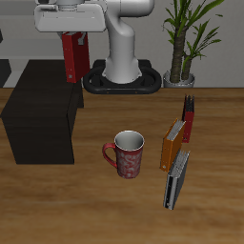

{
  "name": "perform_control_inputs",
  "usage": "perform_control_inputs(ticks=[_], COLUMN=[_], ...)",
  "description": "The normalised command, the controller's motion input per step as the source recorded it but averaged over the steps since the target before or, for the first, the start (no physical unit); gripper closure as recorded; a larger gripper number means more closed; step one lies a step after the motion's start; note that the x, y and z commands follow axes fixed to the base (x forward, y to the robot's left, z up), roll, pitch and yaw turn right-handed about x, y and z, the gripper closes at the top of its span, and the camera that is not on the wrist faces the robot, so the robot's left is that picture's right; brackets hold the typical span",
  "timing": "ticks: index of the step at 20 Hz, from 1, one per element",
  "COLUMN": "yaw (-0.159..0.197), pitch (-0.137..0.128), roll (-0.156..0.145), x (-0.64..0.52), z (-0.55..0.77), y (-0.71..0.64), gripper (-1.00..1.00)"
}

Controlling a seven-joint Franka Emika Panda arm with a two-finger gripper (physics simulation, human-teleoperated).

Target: Place the right red book upright on top of the shelf

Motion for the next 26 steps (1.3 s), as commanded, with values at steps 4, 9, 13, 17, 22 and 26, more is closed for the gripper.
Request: perform_control_inputs(ticks=[4, 9, 13, 17, 22, 26], yaw=[-0.011, -0.024, -0.022, -0.031, -0.032, -0.015], pitch=[0.000, -0.017, -0.011, 0.017, 0.022, 0.022], roll=[0.003, -0.033, -0.028, -0.032, 0.003, -0.019], x=[-0.22, -0.13, -0.06, 0.08, 0.12, 0.12], z=[0.12, 0.15, 0.07, -0.06, -0.13, -0.14], y=[-0.40, -0.33, -0.26, -0.21, -0.09, -0.05], gripper=[1.00, 1.00, 1.00, 1.00, 1.00, 1.00])
